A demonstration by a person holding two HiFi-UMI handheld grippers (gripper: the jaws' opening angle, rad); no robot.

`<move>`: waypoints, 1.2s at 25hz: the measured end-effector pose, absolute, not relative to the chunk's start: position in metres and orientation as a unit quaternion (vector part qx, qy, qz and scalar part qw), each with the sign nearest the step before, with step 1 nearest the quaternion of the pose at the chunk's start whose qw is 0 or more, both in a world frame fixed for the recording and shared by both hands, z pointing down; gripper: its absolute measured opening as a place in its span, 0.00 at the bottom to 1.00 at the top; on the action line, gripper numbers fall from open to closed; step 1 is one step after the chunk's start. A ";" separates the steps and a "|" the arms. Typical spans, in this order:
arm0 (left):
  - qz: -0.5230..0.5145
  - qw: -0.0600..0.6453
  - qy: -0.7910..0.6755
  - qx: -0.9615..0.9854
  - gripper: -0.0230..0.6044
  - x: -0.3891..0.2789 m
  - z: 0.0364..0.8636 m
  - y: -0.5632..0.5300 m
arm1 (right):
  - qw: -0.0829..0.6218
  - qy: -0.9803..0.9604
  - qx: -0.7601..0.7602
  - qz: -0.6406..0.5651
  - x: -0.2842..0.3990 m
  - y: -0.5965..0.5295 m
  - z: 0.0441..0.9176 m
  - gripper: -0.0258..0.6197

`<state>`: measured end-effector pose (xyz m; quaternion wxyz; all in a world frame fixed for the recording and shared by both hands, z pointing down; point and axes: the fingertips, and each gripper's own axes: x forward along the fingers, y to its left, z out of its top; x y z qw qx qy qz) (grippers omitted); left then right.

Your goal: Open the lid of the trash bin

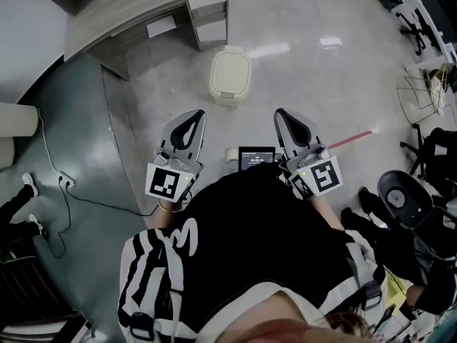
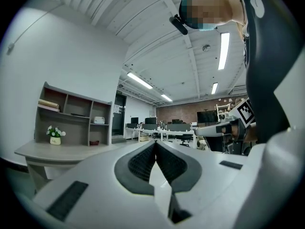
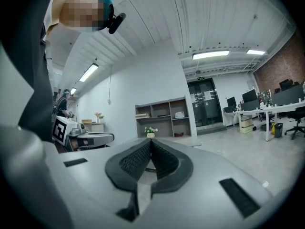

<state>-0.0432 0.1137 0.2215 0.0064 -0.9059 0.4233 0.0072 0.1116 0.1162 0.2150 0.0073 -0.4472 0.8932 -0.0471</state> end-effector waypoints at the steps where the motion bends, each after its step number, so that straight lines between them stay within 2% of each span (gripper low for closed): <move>1: 0.006 0.004 0.425 -0.905 0.05 -0.042 0.222 0.105 | 0.006 0.895 -0.443 -0.047 0.111 0.107 0.215 0.05; 19: 0.019 0.013 0.434 -0.900 0.05 -0.021 0.219 0.053 | 0.003 0.904 -0.425 -0.045 0.126 0.055 0.217 0.05; 30: 0.012 -0.003 0.452 -0.892 0.05 -0.035 0.225 0.046 | 0.001 0.906 -0.419 -0.057 0.116 0.043 0.221 0.05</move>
